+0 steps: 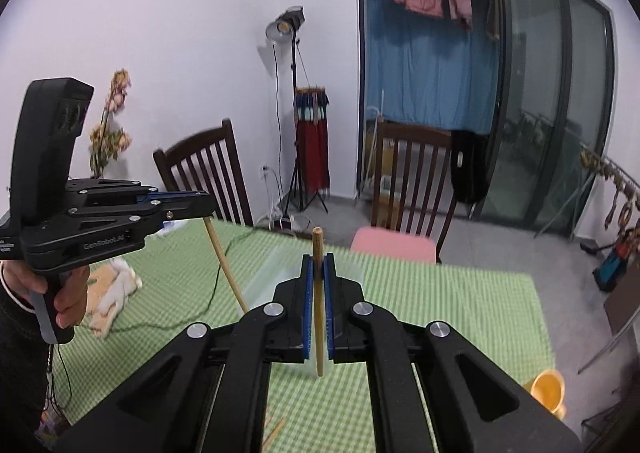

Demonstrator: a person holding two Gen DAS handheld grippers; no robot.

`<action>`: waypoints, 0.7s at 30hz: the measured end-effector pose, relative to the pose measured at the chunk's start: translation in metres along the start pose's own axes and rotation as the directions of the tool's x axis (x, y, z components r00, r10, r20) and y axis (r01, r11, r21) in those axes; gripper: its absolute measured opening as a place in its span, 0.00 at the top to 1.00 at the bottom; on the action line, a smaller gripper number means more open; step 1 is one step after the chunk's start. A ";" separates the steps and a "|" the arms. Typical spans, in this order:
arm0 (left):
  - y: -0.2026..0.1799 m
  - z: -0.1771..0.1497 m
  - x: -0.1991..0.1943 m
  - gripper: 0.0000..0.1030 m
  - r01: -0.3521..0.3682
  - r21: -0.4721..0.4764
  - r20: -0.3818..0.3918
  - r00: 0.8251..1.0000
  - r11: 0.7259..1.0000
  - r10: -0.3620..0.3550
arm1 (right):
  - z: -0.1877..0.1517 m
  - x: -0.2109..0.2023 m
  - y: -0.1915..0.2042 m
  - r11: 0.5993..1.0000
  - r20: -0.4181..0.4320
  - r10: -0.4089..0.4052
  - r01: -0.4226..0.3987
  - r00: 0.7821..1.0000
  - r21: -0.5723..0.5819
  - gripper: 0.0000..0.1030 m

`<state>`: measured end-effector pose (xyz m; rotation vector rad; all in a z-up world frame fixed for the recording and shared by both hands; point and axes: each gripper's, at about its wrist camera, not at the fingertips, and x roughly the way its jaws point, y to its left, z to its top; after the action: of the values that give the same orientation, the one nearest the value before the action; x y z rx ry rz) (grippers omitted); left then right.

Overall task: Organize utensils
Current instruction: 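Lower the chopstick upright into the clear plastic box with the right tool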

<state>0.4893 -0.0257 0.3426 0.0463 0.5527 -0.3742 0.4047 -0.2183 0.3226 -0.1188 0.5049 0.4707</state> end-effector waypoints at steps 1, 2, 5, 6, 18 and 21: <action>-0.002 0.009 -0.005 0.98 -0.008 0.002 0.009 1.000 1.000 0.008 | 0.007 -0.001 0.000 1.000 0.007 -0.005 0.005 1.000 -0.006 0.95; -0.004 0.020 -0.009 0.98 -0.012 0.008 0.014 1.000 1.000 0.012 | 0.015 -0.002 -0.001 1.000 0.014 -0.011 0.011 1.000 -0.015 0.95; -0.008 0.047 -0.022 0.98 -0.021 0.027 0.036 0.999 0.999 0.020 | 0.033 -0.004 -0.003 1.000 0.040 -0.013 0.014 0.999 -0.022 0.95; -0.010 0.054 -0.026 0.98 -0.016 0.028 0.040 0.999 0.999 0.015 | 0.039 -0.004 -0.005 1.000 0.047 -0.010 0.011 0.999 -0.020 0.95; 0.000 0.106 -0.022 0.98 -0.005 0.040 0.052 0.999 0.999 0.003 | 0.085 0.025 -0.021 1.000 0.063 -0.013 0.013 0.998 0.002 0.95; 0.007 0.101 -0.005 0.98 0.000 0.028 0.036 0.999 1.000 -0.001 | 0.079 0.046 -0.022 1.000 0.036 -0.007 0.007 0.999 0.007 0.95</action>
<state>0.5388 -0.0317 0.4309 0.0659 0.5117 -0.3822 0.4851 -0.2018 0.3691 -0.1054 0.4703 0.4633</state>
